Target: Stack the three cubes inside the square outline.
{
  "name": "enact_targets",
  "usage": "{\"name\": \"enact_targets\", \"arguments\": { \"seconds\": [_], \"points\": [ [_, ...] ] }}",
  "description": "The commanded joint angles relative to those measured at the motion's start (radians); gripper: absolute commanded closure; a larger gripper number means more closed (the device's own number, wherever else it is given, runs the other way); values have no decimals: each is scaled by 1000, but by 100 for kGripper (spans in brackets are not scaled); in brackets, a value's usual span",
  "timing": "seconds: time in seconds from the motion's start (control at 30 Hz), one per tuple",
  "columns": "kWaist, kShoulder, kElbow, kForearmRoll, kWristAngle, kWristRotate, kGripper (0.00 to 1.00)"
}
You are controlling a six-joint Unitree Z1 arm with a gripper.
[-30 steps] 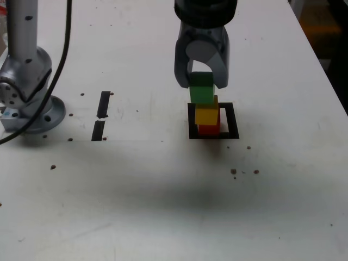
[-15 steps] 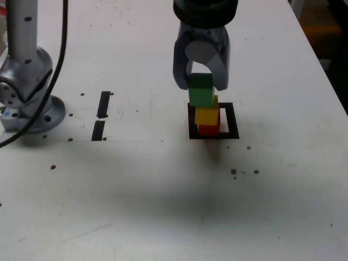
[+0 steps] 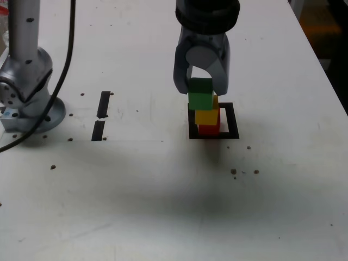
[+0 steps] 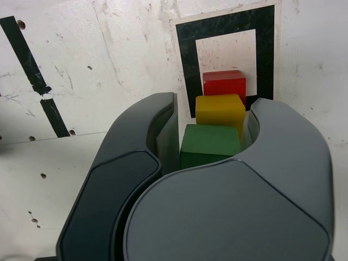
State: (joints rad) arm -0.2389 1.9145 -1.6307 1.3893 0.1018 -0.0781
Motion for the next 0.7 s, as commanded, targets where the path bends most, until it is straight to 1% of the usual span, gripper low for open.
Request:
{"name": "enact_targets", "arguments": {
  "seconds": [0.0,0.1,0.23,0.37,0.67],
  "points": [
    [0,4,-4,-3,0,1,45],
    [0,6,-5,-8,3,2,36],
    [0,8,-6,-13,10,4,30],
    [0,12,-6,-16,30,8,22],
    [0,13,-9,-12,39,8,21]
  ]
}}
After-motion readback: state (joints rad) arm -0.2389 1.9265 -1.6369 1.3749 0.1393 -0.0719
